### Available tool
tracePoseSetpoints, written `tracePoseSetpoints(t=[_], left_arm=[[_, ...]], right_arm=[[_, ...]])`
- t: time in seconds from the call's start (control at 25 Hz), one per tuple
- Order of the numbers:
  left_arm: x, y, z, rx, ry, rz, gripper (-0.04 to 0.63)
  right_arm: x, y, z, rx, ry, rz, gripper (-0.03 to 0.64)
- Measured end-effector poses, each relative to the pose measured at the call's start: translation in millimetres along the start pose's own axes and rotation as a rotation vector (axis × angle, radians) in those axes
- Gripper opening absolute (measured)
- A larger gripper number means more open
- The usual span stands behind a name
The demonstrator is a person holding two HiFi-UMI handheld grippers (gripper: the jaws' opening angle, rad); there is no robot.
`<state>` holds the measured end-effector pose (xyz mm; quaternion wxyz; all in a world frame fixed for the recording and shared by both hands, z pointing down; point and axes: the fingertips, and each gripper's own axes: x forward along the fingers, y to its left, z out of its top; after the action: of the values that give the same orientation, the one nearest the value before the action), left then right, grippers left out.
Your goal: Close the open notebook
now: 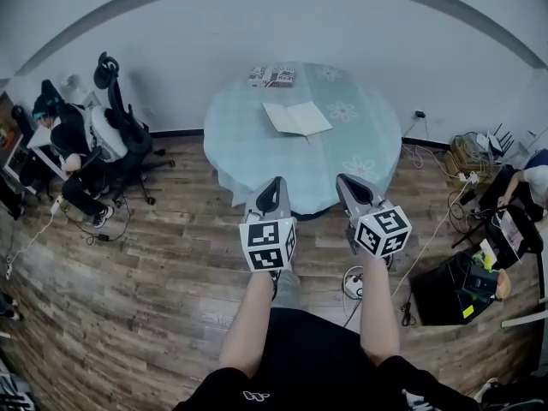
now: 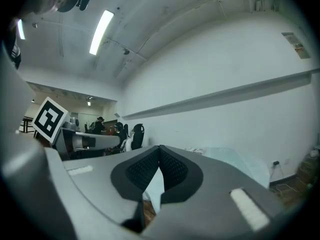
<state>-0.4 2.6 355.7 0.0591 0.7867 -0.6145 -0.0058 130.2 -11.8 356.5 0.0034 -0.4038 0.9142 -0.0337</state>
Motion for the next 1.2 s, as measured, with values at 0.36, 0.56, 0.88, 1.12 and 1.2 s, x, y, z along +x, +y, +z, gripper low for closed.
tracePoseSetpoints(t=[0.36,0.56,0.88,1.12,1.2], left_arm=[[175.4,93.3,-1.2,-0.049,0.065,0.051,0.003],[254.6,138.5,-27.4,-0.077,0.137,0.079,0.003],[320.1,168.4,-75.5,-0.147,0.233,0.106,0.003],[346.5,163.8,-105.1,-0.175,0.291,0.118,0.003],[351.6,176.2,-108.5,-0.18,0.301,0.15,0.003]], right_arm=[[169.4,-90.8,-2.1,0.035,0.045,0.019,0.008],[249.8,-126.3,-25.6,0.043,0.091,0.035,0.008],[299.6,-160.1,-72.0,0.059,0.198,0.054,0.009],[317.1,-188.8,-100.7,0.067,0.249,0.071,0.009],[330.8,-190.1,-109.0,0.079,0.254,0.112,0.009]])
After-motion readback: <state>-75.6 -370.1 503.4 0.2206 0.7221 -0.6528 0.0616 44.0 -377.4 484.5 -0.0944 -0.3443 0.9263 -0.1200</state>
